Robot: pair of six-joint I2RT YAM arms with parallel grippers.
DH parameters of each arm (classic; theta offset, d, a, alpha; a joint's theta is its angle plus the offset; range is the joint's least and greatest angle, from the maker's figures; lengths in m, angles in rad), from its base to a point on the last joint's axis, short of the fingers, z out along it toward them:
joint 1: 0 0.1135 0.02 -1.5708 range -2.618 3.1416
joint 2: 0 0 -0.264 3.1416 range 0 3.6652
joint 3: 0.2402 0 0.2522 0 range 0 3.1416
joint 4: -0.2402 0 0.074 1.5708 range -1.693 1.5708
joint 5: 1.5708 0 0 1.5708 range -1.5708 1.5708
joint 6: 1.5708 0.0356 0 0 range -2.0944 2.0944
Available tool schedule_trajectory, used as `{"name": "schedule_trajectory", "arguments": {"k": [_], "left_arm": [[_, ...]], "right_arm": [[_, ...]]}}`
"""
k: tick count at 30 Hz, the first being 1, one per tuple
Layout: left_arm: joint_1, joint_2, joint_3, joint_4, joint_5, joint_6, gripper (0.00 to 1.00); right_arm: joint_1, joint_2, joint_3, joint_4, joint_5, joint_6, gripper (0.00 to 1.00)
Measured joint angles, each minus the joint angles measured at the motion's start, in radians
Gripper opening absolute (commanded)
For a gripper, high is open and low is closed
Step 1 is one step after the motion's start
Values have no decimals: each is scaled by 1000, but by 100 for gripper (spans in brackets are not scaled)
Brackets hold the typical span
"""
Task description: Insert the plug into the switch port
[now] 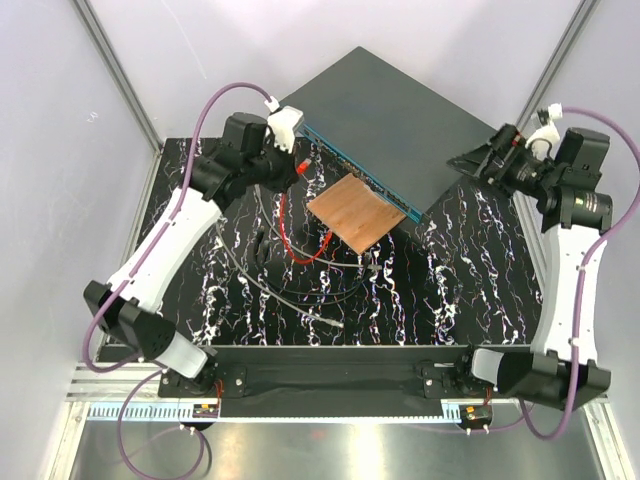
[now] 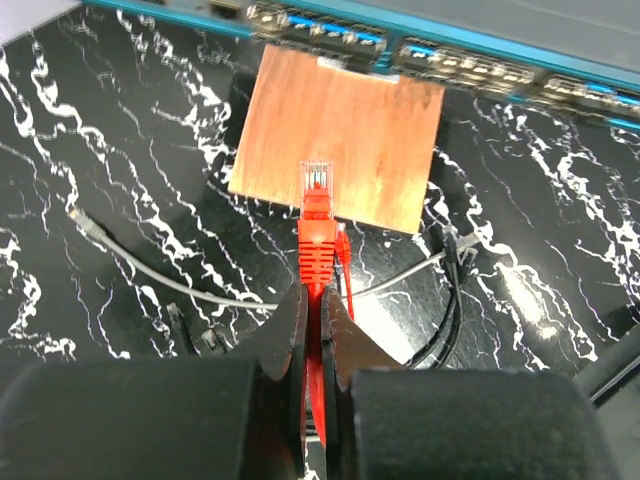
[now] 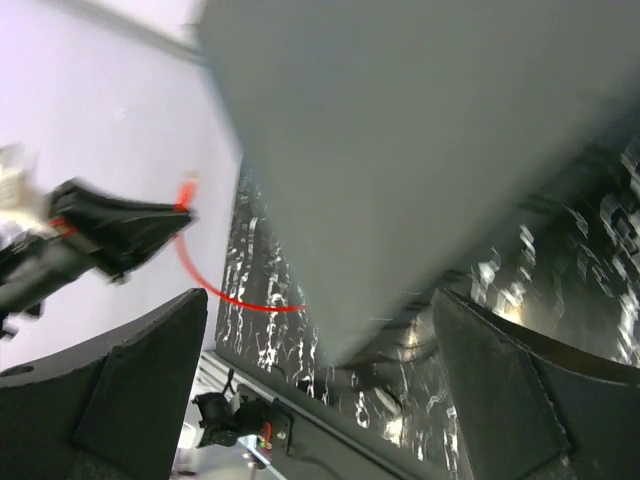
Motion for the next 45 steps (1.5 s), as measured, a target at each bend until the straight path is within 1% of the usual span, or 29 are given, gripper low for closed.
{"name": "schedule_trajectory", "arguments": {"k": [4,6,9,13,17,23,26,27,29,30,31,36,40,41,43,44,45], "left_arm": [[49,40,27,-9,34,-8,0],[79,48,27,-7,60,-11,0],[119,54,25,-3,101,-11,0],[135,53,12,27,138,-10,0],[137,47,-21,59,187,-2,0],[137,39,-54,78,224,5,0],[137,41,-51,78,228,8,0],[137,47,-45,77,229,8,0],[136,73,-24,78,229,8,0],[134,89,-12,79,227,8,0],[130,105,-4,79,224,8,0],[109,156,3,95,210,6,0],[95,159,7,118,196,7,0],[93,161,12,124,191,7,0],[90,163,22,138,175,16,0],[90,163,24,144,166,21,0],[88,163,26,147,156,29,0]], "right_arm": [[-83,55,-84,-48,-17,-27,100],[-103,79,-108,-56,-30,-47,100],[-121,87,-156,-6,-71,-41,100],[-127,87,-264,164,-130,37,100],[-128,106,-366,389,-187,158,100],[-130,154,-449,727,-260,330,99],[-130,173,-455,832,-283,384,95],[-130,179,-455,862,-289,398,90],[-130,191,-456,907,-296,421,85],[-130,196,-457,922,-298,429,80],[-130,202,-460,933,-299,439,76],[-130,217,-488,979,-298,473,65],[-130,217,-499,998,-297,498,56],[-130,217,-501,998,-296,507,52],[-130,217,-502,998,-296,513,48],[-130,217,-502,998,-296,515,43],[-130,217,-502,998,-296,517,41]]}}
